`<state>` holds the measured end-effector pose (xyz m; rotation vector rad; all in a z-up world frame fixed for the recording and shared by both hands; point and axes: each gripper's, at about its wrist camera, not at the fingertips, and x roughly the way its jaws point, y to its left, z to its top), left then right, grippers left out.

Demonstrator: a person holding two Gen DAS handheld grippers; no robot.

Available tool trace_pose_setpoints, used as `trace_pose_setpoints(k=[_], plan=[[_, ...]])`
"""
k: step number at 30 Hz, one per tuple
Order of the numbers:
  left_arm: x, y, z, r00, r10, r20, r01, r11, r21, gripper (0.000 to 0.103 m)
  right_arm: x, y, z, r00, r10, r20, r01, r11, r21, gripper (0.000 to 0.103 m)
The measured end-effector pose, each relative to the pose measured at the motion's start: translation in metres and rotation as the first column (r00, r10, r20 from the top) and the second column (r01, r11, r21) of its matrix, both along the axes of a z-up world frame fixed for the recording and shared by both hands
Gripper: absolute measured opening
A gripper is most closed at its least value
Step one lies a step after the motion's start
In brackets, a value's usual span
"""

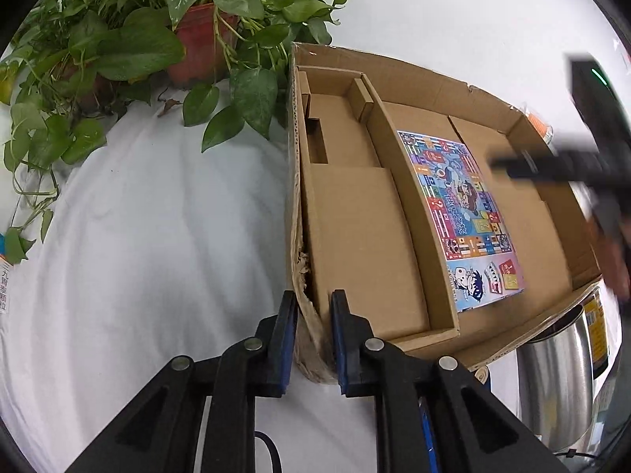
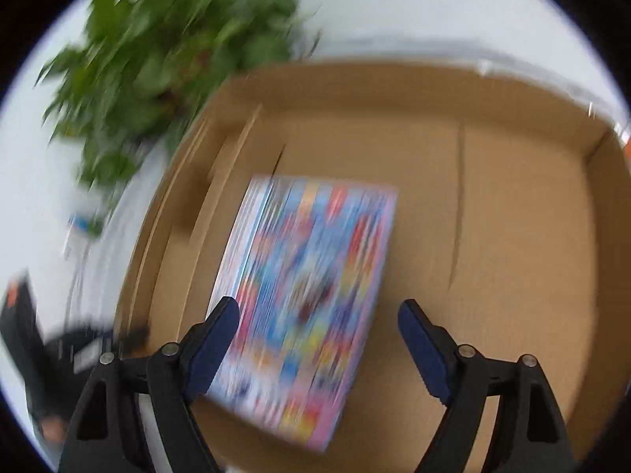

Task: Organize rigid objects
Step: 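Grasp the board-game box with both grippers and lay it flat inside the box, then move both grippers toward the silver tin can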

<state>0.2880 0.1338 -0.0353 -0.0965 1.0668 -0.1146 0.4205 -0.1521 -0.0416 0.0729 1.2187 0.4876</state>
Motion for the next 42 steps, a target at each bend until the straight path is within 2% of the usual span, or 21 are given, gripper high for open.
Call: trace_pose_setpoints(k=[3, 5, 6, 7, 10, 12, 13, 15, 16, 17, 18, 19, 20, 21, 22, 23, 25, 29, 31, 34, 42], plan=[[-0.002, 0.004, 0.0, 1.0, 0.01, -0.004, -0.01, 1.0, -0.029, 0.014, 0.05, 0.006, -0.017, 0.997, -0.074, -0.021, 0.073, 0.997, -0.003, 0.081], [-0.004, 0.004, 0.0, 1.0, 0.016, -0.005, -0.017, 0.999, -0.038, 0.014, 0.069, 0.013, -0.035, 0.994, -0.088, -0.067, 0.087, 0.996, -0.02, 0.064], [-0.004, 0.004, 0.001, 1.0, 0.018, -0.006, -0.018, 0.999, -0.04, 0.014, 0.073, 0.015, -0.045, 0.99, -0.088, -0.114, 0.09, 0.996, 0.011, 0.064], [-0.004, 0.005, 0.001, 1.0, 0.019, -0.007, -0.019, 0.999, -0.042, 0.014, 0.073, 0.013, -0.046, 0.988, -0.096, -0.12, 0.1, 0.995, 0.027, 0.066], [-0.005, 0.003, 0.003, 1.0, 0.024, -0.01, -0.024, 0.999, -0.037, 0.014, 0.057, 0.01, -0.041, 0.99, -0.061, -0.127, 0.061, 0.998, -0.003, 0.066], [-0.009, 0.001, 0.005, 1.0, 0.029, 0.003, -0.029, 0.999, -0.027, 0.015, 0.041, 0.004, -0.028, 0.99, -0.051, -0.134, 0.051, 0.999, -0.002, 0.066], [-0.013, 0.002, 0.01, 0.999, 0.038, 0.024, -0.038, 0.999, -0.027, 0.017, 0.028, -0.002, -0.017, 0.993, -0.057, -0.1, 0.058, 0.998, 0.015, 0.066], [-0.028, 0.002, 0.026, 0.994, 0.063, 0.093, -0.064, 0.998, 0.003, 0.026, -0.02, -0.022, 0.03, 0.998, -0.059, 0.033, 0.056, 0.994, 0.089, 0.07], [-0.039, -0.001, 0.036, 0.987, 0.072, 0.143, -0.077, 0.997, 0.028, 0.042, -0.045, -0.033, 0.05, 0.995, -0.069, 0.075, 0.058, 0.99, 0.13, 0.079], [-0.049, -0.002, 0.044, 0.98, 0.076, 0.181, -0.085, 0.996, 0.041, 0.065, -0.076, -0.047, 0.069, 0.989, -0.097, 0.113, 0.077, 0.983, 0.165, 0.086], [-0.067, -0.006, 0.058, 0.965, 0.092, 0.244, -0.109, 0.992, 0.057, 0.077, -0.106, -0.058, 0.084, 0.981, -0.135, 0.141, 0.112, 0.981, 0.16, 0.086], [-0.081, -0.01, 0.067, 0.95, 0.106, 0.292, -0.129, 0.99, 0.062, 0.096, -0.128, -0.06, 0.094, 0.975, -0.168, 0.149, 0.149, 0.98, 0.129, 0.087], [-0.101, -0.016, 0.078, 0.926, 0.114, 0.361, -0.145, 0.988, 0.06, 0.102, -0.16, -0.071, 0.103, 0.969, -0.203, 0.139, 0.192, 0.978, 0.086, 0.088], [-0.118, -0.024, 0.085, 0.904, 0.116, 0.411, -0.153, 0.987, 0.057, 0.102, -0.186, -0.084, 0.108, 0.967, -0.219, 0.127, 0.209, 0.974, 0.092, 0.088], [-0.13, -0.033, 0.089, 0.894, 0.114, 0.433, -0.155, 0.986, 0.061, 0.103, -0.204, -0.087, 0.112, 0.966, -0.228, 0.119, 0.213, 0.969, 0.127, 0.088], [-0.141, -0.043, 0.09, 0.897, 0.104, 0.431, -0.146, 0.987, 0.066, 0.102, -0.227, -0.093, 0.115, 0.965, -0.235, 0.114, 0.216, 0.964, 0.158, 0.091], [-0.156, -0.059, 0.088, 0.91, 0.088, 0.405, -0.12, 0.991, 0.054, 0.102, -0.256, -0.11, 0.114, 0.958, -0.268, 0.105, 0.253, 0.957, 0.141, 0.092], [-0.186, -0.087, 0.084, 0.905, 0.09, 0.417, -0.102, 0.995, 0.008, 0.102, -0.29, -0.119, 0.112, 0.949, -0.311, 0.058, 0.301, 0.944, 0.132, 0.092], [-0.196, -0.096, 0.082, 0.908, 0.101, 0.406, -0.099, 0.995, -0.026, 0.102, -0.297, -0.123, 0.11, 0.939, -0.341, 0.05, 0.331, 0.933, 0.141, 0.092], [-0.207, -0.105, 0.077, 0.916, 0.126, 0.381, -0.11, 0.992, -0.064, 0.102, -0.314, -0.13, 0.113, 0.942, -0.332, 0.05, 0.322, 0.936, 0.144, 0.092], [-0.219, -0.125, 0.063, 0.939, 0.095, 0.332, -0.078, 0.995, -0.065, 0.102, -0.33, -0.135, 0.117, 0.946, -0.314, 0.078, 0.298, 0.94, 0.165, 0.092]])
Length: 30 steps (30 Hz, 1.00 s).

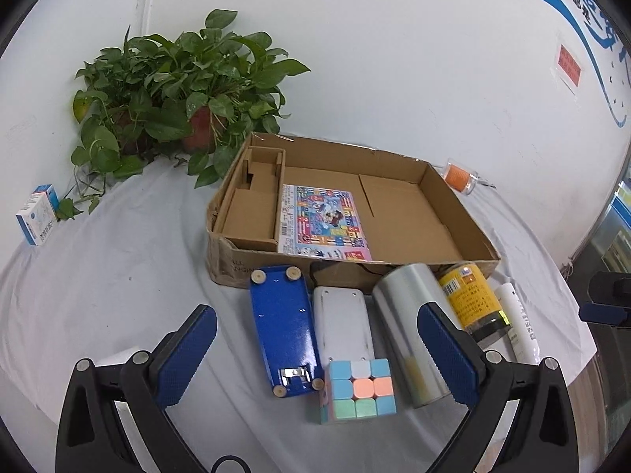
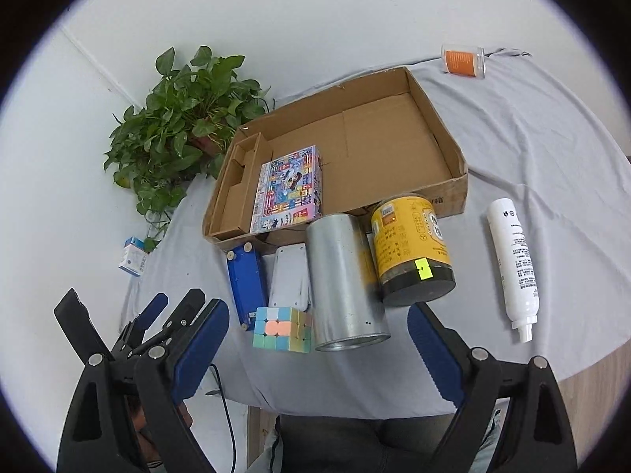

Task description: Organize rigid objects

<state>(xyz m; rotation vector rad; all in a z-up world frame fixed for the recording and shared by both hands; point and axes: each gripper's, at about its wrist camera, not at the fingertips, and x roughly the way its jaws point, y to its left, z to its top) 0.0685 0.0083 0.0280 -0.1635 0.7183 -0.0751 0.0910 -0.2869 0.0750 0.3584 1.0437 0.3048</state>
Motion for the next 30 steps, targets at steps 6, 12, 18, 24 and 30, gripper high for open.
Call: trace_pose_setpoints(k=[6, 12, 18, 24, 30], plan=[[-0.002, -0.001, -0.008, 0.999, -0.033, -0.024, 0.032, 0.998, -0.049, 0.102, -0.006, 0.003, -0.007, 1.0, 0.019, 0.001, -0.019, 0.999, -0.03, 0.092], [-0.01, -0.001, -0.026, 0.994, -0.085, -0.07, 0.076, 0.99, -0.12, 0.102, -0.001, -0.002, -0.072, 0.991, 0.119, -0.058, -0.121, 0.992, -0.041, 0.092], [-0.029, -0.018, -0.043, 0.981, -0.172, -0.092, 0.158, 0.977, -0.143, 0.102, 0.022, 0.017, -0.123, 0.974, 0.203, -0.102, -0.204, 0.979, -0.002, 0.092], [-0.042, -0.016, -0.064, 0.972, -0.204, -0.119, 0.168, 0.95, -0.262, 0.102, 0.03, 0.043, -0.147, 0.971, 0.225, -0.085, -0.229, 0.972, -0.049, 0.085], [-0.051, -0.013, -0.087, 0.93, -0.326, -0.167, 0.22, 0.861, -0.459, 0.101, -0.015, 0.03, -0.149, 0.944, 0.296, -0.144, -0.3, 0.954, -0.003, 0.084]])
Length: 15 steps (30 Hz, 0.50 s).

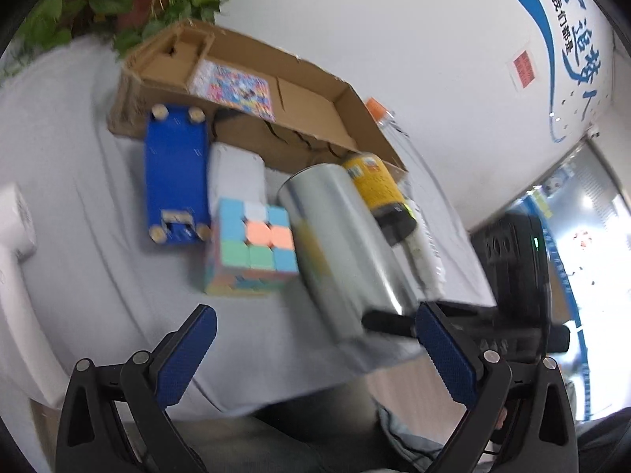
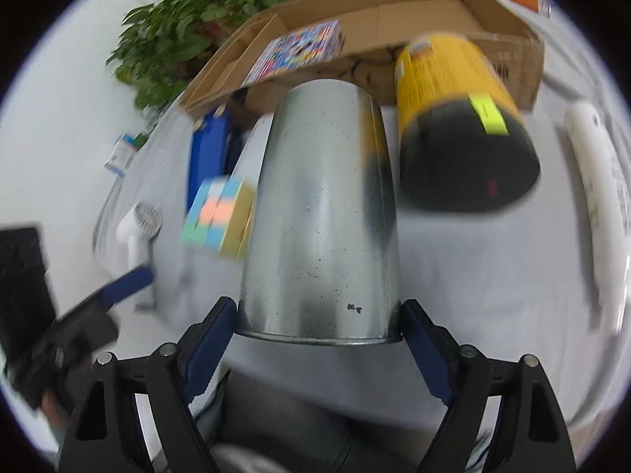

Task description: Organize rigid objects

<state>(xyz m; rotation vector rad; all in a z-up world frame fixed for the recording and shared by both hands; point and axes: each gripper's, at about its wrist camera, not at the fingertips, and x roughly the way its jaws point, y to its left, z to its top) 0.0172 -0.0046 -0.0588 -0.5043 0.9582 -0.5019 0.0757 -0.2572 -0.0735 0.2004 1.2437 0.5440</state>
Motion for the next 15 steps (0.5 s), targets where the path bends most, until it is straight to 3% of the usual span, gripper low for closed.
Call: trace_pose_setpoints(k=[2, 7, 9, 11, 13, 15], plan=[[0.0, -0.005, -0.013, 0.998, -0.046, -0.051, 0.041, 0.995, -0.09, 0.101, -0.021, -0.003, 0.0, 0.997, 0.056, -0.046, -0.056, 0.998, 0.006, 0.085], [0.017, -0.028, -0.045, 0.98, -0.105, -0.167, 0.074, 0.98, -0.183, 0.098, -0.017, -0.008, 0.003, 0.993, 0.082, -0.089, -0.072, 0.992, 0.106, 0.086], [0.029, -0.037, -0.055, 0.975, -0.125, -0.185, 0.087, 0.976, -0.201, 0.097, -0.004, 0.002, -0.013, 0.984, 0.125, -0.13, -0.111, 0.987, 0.112, 0.086], [0.039, -0.042, -0.065, 0.967, -0.131, -0.218, 0.08, 0.97, -0.228, 0.082, 0.003, 0.012, -0.025, 0.975, 0.143, -0.169, -0.121, 0.983, 0.136, 0.087], [0.043, -0.044, -0.069, 0.967, -0.14, -0.215, 0.087, 0.967, -0.24, 0.083, 0.002, 0.022, -0.024, 0.977, 0.152, -0.147, -0.137, 0.985, 0.107, 0.087], [0.041, -0.048, -0.06, 0.972, -0.147, -0.183, 0.109, 0.974, -0.2, 0.082, -0.003, 0.028, -0.017, 0.98, 0.156, -0.121, -0.146, 0.986, 0.084, 0.087]])
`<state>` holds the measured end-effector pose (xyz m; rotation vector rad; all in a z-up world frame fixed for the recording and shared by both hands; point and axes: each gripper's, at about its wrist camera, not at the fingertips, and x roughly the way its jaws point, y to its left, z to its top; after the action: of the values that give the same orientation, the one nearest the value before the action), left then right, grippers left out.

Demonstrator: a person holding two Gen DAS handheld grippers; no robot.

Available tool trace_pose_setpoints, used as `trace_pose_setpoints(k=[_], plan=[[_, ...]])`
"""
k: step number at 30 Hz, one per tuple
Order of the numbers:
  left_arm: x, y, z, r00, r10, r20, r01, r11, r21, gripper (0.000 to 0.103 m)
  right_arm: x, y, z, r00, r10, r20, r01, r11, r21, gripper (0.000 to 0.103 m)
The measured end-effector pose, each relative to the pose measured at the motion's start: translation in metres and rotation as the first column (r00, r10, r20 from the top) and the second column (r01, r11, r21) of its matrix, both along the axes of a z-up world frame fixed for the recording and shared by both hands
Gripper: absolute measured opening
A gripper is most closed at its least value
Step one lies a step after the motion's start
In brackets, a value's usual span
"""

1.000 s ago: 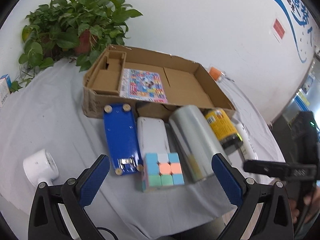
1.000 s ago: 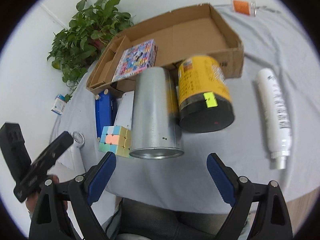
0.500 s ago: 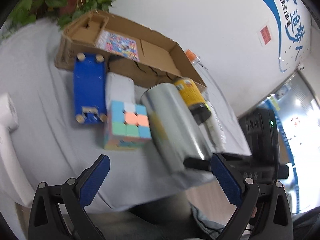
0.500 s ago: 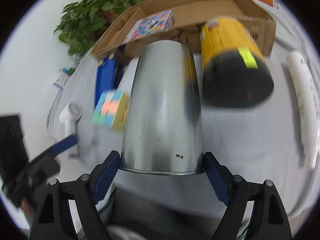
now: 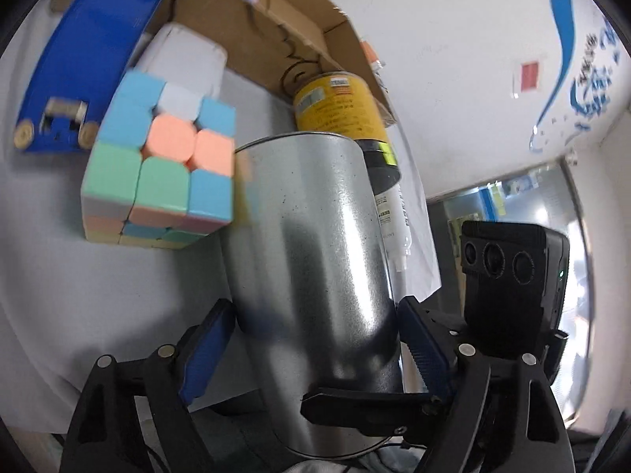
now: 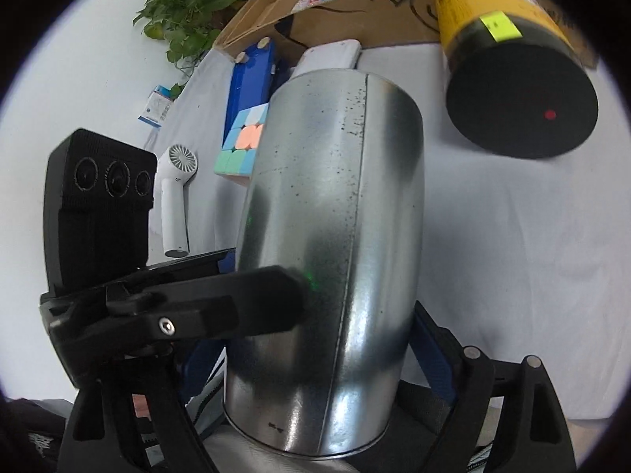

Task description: Organize rigid objects

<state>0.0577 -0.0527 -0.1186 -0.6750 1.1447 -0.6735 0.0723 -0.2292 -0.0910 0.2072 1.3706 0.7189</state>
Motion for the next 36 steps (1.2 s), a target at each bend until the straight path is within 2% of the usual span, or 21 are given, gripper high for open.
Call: trace_pose_setpoints(k=[3, 5, 6, 9, 11, 13, 15, 18, 21, 24, 27, 29, 31, 33, 35, 36], plan=[[-0.006, -0.007, 0.038, 0.996, -0.017, 0.086, 0.012, 0.998, 0.059, 0.082, -0.015, 0.004, 0.025, 0.998, 0.001, 0.063, -0.002, 1.0, 0.007, 0.087], [-0.001, -0.007, 0.074, 0.984, -0.007, 0.18, -0.009, 0.996, 0.088, 0.082, -0.014, 0.005, 0.055, 0.989, -0.008, 0.144, 0.005, 1.0, 0.023, 0.087], [0.01, -0.006, 0.097, 0.97, -0.003, 0.244, -0.024, 0.994, 0.107, 0.082, -0.006, 0.008, 0.076, 0.979, -0.014, 0.205, 0.006, 0.999, 0.041, 0.087], [0.055, -0.002, 0.145, 0.932, -0.017, 0.362, -0.042, 0.987, 0.156, 0.082, 0.034, 0.017, 0.121, 0.943, -0.027, 0.333, 0.003, 0.997, 0.073, 0.087], [0.093, -0.001, 0.163, 0.921, -0.028, 0.388, -0.049, 0.981, 0.186, 0.082, 0.073, 0.025, 0.138, 0.93, -0.04, 0.365, 0.008, 0.996, 0.088, 0.087], [0.14, 0.003, 0.171, 0.924, -0.052, 0.379, -0.032, 0.977, 0.212, 0.082, 0.116, 0.035, 0.145, 0.933, -0.04, 0.359, 0.015, 0.997, 0.072, 0.087], [0.188, 0.006, 0.164, 0.94, -0.068, 0.334, -0.001, 0.979, 0.203, 0.082, 0.157, 0.042, 0.141, 0.942, -0.04, 0.332, 0.023, 0.998, 0.056, 0.087], [0.246, 0.008, 0.13, 0.973, -0.066, 0.221, 0.035, 0.989, 0.14, 0.082, 0.201, 0.04, 0.119, 0.958, -0.053, 0.28, 0.047, 0.998, 0.029, 0.086], [0.283, 0.003, 0.09, 0.988, -0.076, 0.134, 0.061, 0.991, 0.116, 0.082, 0.228, 0.033, 0.085, 0.976, -0.068, 0.206, 0.069, 0.998, 0.003, 0.086], [0.31, -0.004, 0.057, 0.996, -0.067, 0.057, 0.058, 0.987, 0.151, 0.082, 0.251, 0.029, 0.053, 0.986, -0.121, 0.112, 0.121, 0.993, 0.011, 0.086], [0.324, -0.01, 0.031, 0.996, -0.073, -0.046, 0.08, 0.985, 0.156, 0.083, 0.252, 0.037, 0.028, 0.991, -0.107, 0.085, 0.113, 0.992, -0.064, 0.086], [0.325, -0.012, 0.027, 0.997, -0.069, -0.039, 0.075, 0.983, 0.165, 0.081, 0.253, 0.036, 0.019, 0.991, -0.113, 0.067, 0.119, 0.99, -0.079, 0.088], [0.325, -0.014, 0.03, 0.998, -0.06, -0.031, 0.066, 0.972, 0.228, 0.081, 0.249, 0.029, 0.014, 0.988, -0.148, 0.042, 0.152, 0.981, -0.123, 0.088], [0.316, -0.011, 0.035, 0.999, -0.034, -0.024, 0.039, 0.963, 0.266, 0.082, 0.236, 0.015, 0.021, 0.985, -0.165, 0.053, 0.17, 0.978, -0.119, 0.088], [0.297, -0.002, 0.05, 0.999, -0.014, 0.03, 0.004, 0.954, 0.298, 0.082, 0.214, 0.001, 0.038, 0.983, -0.16, 0.092, 0.168, 0.982, -0.081, 0.088], [0.281, 0.001, 0.061, 0.996, -0.001, 0.084, -0.024, 0.954, 0.3, 0.082, 0.2, -0.015, 0.048, 0.979, -0.163, 0.124, 0.172, 0.983, -0.066, 0.088]])
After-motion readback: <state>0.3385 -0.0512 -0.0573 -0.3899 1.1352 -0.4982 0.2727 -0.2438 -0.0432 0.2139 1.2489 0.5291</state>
